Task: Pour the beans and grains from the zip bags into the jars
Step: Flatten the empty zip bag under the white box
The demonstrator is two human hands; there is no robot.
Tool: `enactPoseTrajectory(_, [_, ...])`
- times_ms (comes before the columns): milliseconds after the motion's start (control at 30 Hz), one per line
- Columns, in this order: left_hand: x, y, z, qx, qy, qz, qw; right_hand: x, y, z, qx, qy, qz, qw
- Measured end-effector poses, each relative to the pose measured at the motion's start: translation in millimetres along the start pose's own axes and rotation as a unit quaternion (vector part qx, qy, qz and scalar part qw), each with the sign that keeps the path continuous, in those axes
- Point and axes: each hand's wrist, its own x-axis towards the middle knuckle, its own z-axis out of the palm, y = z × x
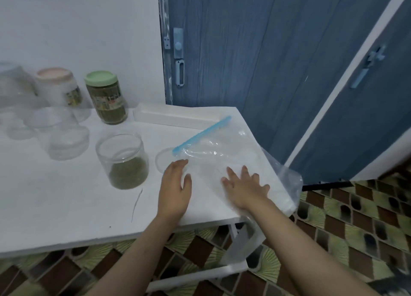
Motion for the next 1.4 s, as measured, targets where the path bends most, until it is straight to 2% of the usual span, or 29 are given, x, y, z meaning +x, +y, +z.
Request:
enactPoseTrajectory(67, [3, 1, 0, 0.008, -0.019, -0.009, 1.0, -2, -18, -7, 0.034, -0.007, 0.013, 0.999])
enactPoseTrajectory(133, [8, -1, -1, 0.025, -0.048, -0.015, 0.998, -2, -27, -16, 0.062, 0.02, -0.007, 0.998])
enactPoseTrajectory(233, [18, -6, -3, 0.046, -0.103, -0.016, 0.993, 10, -24, -21, -0.042, 0.098, -0.068, 0.992])
enactPoseTrajectory(300, [25, -7, -3, 0.08, -0.148, -0.012, 0.986, 20, -16, -11, -0.061, 0.069, -0.075, 0.993])
enactPoseTrajectory(367, [32, -7, -3, 0.132, -0.192, -0.004, 0.973, 26, -12, 6, -0.016, 0.042, -0.057, 0.997])
enactPoseTrajectory(500, [52, -13, -6, 0.242, -0.222, 0.031, 0.944, 36, -22, 18, 0.007, 0.093, -0.038, 0.995])
enactPoseTrajectory(633, [64, -23, -7, 0.328, -0.25, 0.02, 0.911, 54, -32, 6, 0.02, 0.062, -0.015, 0.998])
enactPoseTrajectory(733, [72, -28, -7, 0.352, -0.254, 0.021, 0.901, 61, -42, -20, 0.023, 0.058, -0.005, 0.998])
enactPoseTrajectory(1000, [89, -25, 0, 0.369, -0.235, -0.041, 0.898, 111, -69, -67, 0.036, 0.188, -0.115, 0.975])
enactPoseTrajectory(1233, [87, -26, 4, 0.369, -0.198, -0.054, 0.906, 173, -51, -68, 0.066, 0.184, -0.184, 0.963])
enactPoseTrajectory(1400, [83, -29, 7, 0.379, -0.18, -0.058, 0.906, 194, -42, -54, 0.068, 0.252, -0.188, 0.947])
